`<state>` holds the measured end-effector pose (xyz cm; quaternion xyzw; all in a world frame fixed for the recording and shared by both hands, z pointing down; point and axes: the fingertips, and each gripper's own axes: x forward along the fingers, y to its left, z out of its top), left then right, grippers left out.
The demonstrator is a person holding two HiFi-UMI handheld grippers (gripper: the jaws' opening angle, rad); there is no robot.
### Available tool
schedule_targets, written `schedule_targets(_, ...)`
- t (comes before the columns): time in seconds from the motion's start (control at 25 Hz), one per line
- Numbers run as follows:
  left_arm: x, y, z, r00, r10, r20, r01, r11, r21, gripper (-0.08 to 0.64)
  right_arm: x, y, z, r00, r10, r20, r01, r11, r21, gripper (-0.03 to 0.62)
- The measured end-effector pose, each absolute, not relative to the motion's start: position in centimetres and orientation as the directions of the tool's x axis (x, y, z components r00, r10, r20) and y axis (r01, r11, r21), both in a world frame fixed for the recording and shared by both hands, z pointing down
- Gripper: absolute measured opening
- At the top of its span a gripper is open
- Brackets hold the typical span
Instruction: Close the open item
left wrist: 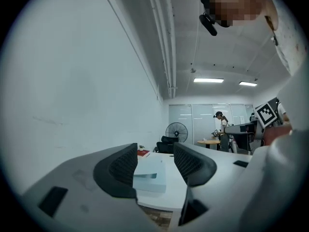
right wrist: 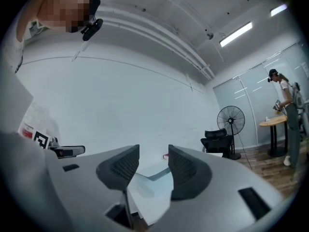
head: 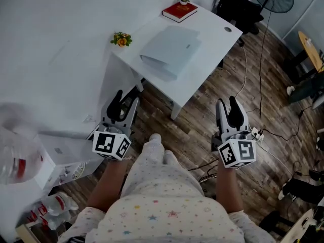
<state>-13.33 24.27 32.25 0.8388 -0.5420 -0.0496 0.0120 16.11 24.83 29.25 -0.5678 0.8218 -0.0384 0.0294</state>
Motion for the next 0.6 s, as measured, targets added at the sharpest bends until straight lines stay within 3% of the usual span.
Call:
schedule_targets(0.28, -13.0, 21.7, 32.4, 0.423, -0.904, -0.07, -0.903, -0.426, 0.048, 0.236, 15.9, 22.8, 29.7, -0.357, -0.934, 0.0, -0.93, 0.355, -0.094, 0.25)
schedule_targets(0.6, -12.8, 14.7, 32.8, 0.43, -0.9, -0.068, -0.898, -0.434, 0.073, 0.236, 16.3, 16.6, 29.8, -0.337, -0.941, 0.003, -0.938, 0.336, -0.088, 0.274)
